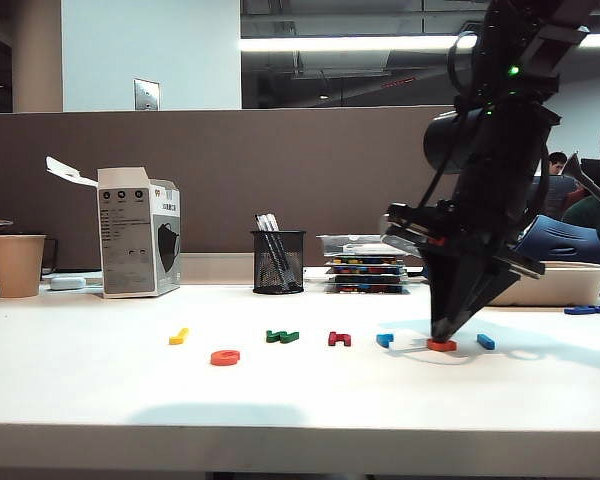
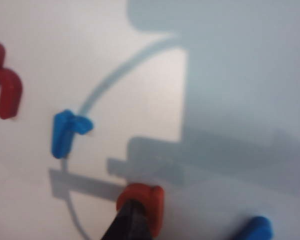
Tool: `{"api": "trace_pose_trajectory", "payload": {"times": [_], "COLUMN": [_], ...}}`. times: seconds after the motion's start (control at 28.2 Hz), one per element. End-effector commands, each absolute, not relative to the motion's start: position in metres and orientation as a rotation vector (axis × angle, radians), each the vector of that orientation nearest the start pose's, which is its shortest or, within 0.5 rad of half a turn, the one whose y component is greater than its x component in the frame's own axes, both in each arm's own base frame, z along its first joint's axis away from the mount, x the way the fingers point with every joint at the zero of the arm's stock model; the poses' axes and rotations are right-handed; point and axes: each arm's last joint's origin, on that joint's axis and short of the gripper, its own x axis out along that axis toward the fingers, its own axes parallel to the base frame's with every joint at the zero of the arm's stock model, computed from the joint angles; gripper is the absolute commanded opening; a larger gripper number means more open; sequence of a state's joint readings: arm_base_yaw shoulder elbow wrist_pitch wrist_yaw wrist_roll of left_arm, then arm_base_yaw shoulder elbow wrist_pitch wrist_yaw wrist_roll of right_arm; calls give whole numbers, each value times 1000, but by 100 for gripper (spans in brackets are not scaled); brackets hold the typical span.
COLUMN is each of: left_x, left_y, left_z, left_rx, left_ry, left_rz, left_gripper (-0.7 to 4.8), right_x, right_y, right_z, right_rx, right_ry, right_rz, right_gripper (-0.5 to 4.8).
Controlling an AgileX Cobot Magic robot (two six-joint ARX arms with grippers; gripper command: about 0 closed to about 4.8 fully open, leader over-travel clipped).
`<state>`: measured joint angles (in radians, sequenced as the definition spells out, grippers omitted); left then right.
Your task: Select the appropriate letters from the row of letter magnets placed on the table to arrange into the word "car".
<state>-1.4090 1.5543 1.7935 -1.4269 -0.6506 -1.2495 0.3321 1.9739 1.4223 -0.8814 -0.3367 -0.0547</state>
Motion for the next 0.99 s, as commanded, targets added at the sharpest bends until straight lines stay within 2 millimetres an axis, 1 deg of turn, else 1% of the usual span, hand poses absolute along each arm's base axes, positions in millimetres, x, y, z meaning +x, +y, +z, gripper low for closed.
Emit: {"api": "trace_pose_trajectory", "payload": {"times": [0.04, 0.28, 0.43, 0.74, 0.99], "left_x": [61, 61, 61, 61, 61], "left_y": [-266, -266, -266, -266, -266], "left_z": [400, 400, 400, 400, 400], "left_rx": [-119, -119, -119, -119, -119], "left_ry": [847, 847, 848, 847, 848], "left_rz": [-163, -163, -162, -162, -162], "left_gripper": [-5, -5, -5, -5, -5], "right_x": [350, 342, 338, 327, 320], "right_y": [140, 159, 168, 197, 217], "right_z": [176, 177, 177, 178, 179], "right_rx": [-55, -54, -55, -63, -21], "right_ry": [1440, 1444, 1447, 1427, 1412], "right_rz": [615, 687, 695, 726, 722], "right_gripper": [-6, -6, -6, -6, -6]}}
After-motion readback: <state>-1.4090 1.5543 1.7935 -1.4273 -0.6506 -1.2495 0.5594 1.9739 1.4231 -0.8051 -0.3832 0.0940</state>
